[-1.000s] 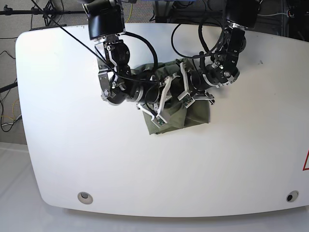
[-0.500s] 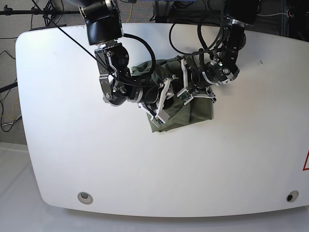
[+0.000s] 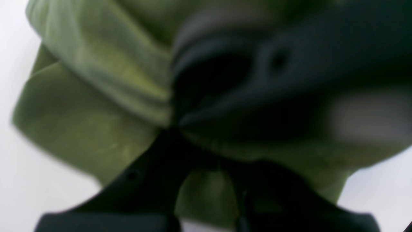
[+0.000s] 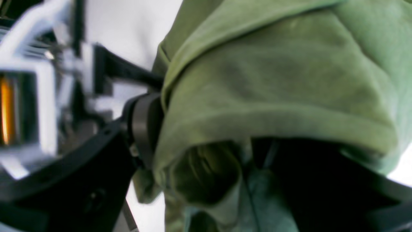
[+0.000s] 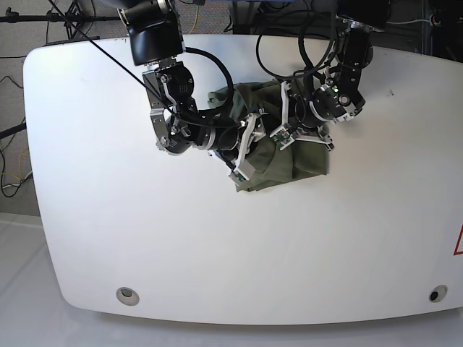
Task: Fold the T-shirt properly
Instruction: 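Lift both ends and fold the bundle in half toward the middle, then open the left gripper and raise it off the folded bundle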
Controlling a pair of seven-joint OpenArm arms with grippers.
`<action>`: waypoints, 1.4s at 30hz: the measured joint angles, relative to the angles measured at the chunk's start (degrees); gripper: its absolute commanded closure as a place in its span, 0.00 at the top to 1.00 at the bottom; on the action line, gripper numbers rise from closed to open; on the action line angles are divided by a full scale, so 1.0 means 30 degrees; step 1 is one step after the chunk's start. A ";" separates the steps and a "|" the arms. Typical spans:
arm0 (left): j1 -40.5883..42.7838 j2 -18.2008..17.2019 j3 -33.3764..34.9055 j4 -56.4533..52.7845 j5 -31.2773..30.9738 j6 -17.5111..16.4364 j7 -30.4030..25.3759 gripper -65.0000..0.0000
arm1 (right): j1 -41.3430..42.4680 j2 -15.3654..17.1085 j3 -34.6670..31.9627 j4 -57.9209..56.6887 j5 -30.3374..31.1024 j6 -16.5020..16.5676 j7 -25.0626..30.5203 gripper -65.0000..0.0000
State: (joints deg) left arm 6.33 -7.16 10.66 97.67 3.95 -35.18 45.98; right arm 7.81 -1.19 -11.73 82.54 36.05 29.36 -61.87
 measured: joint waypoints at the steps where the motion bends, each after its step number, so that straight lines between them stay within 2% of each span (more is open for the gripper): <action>1: 0.0007 0.0073 -0.0393 0.0255 0.0036 0.0007 0.0284 0.00 | -0.0007 0.0000 0.0000 0.0000 -0.0015 -0.0007 -0.0007 0.56; 6: -0.0372 0.0204 -0.1676 0.0998 0.0124 0.0168 0.0459 0.00 | -0.0022 0.0029 -0.0007 -0.0007 -0.0109 0.0000 -0.0321 0.56; 19: -0.0743 0.0255 -0.1836 0.1792 0.0109 0.0131 0.0605 0.00 | -0.0015 0.0073 0.0000 -0.0022 -0.0277 0.0000 -0.0386 0.56; 26: -0.0794 0.0233 -0.4357 0.2470 0.0058 0.0087 0.0539 0.00 | -0.0073 0.0007 0.0000 0.0736 -0.0284 0.0124 -0.0685 0.57; 34: -0.0816 -0.0962 -0.7074 0.2514 0.0051 -0.0036 0.0597 0.00 | 0.0197 -0.0801 -0.0051 0.1552 -0.0270 0.0146 -0.2412 0.57; 39: -0.0925 -0.1858 -0.8633 0.2521 0.0124 0.0029 0.0590 0.00 | 0.0306 -0.1107 -0.0240 0.2375 -0.0270 0.0146 -0.2565 0.57; 42: -0.0933 -0.1982 -0.9486 0.2521 0.0124 0.0015 0.0590 0.00 | 0.0393 -0.1217 -0.0787 0.2506 -0.0284 0.0146 -0.2645 0.57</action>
State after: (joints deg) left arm 3.53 -13.10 -17.80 105.23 4.32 -35.14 47.75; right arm 8.99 -4.84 -14.09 90.06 35.20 29.80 -69.80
